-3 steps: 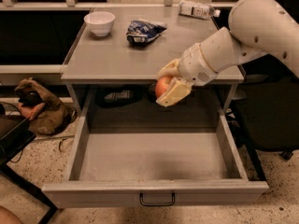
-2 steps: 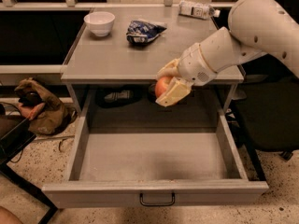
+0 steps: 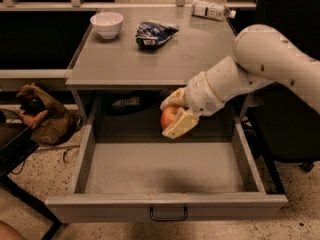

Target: Place apple into top drawer

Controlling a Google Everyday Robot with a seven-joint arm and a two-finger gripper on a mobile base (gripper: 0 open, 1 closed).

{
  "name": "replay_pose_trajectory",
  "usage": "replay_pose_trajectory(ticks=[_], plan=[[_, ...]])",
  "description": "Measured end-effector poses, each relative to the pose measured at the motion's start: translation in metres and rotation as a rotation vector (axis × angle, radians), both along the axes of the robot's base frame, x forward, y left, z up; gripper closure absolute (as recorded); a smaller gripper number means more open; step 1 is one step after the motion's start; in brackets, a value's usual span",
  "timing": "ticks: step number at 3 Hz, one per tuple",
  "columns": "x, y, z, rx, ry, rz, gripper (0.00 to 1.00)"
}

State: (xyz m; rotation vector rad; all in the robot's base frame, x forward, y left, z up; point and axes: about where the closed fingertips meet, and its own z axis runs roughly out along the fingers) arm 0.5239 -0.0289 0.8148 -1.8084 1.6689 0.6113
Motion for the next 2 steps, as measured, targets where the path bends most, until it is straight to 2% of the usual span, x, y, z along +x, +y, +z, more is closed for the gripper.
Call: replay_pose_trajectory(ticks=[1,2], plan=[[-0.0151,0.0096,-0.0346,0.023,0.055,0.071,1.00],[-0.0151,0.0096,-0.0346,0.023,0.055,0.071,1.00]])
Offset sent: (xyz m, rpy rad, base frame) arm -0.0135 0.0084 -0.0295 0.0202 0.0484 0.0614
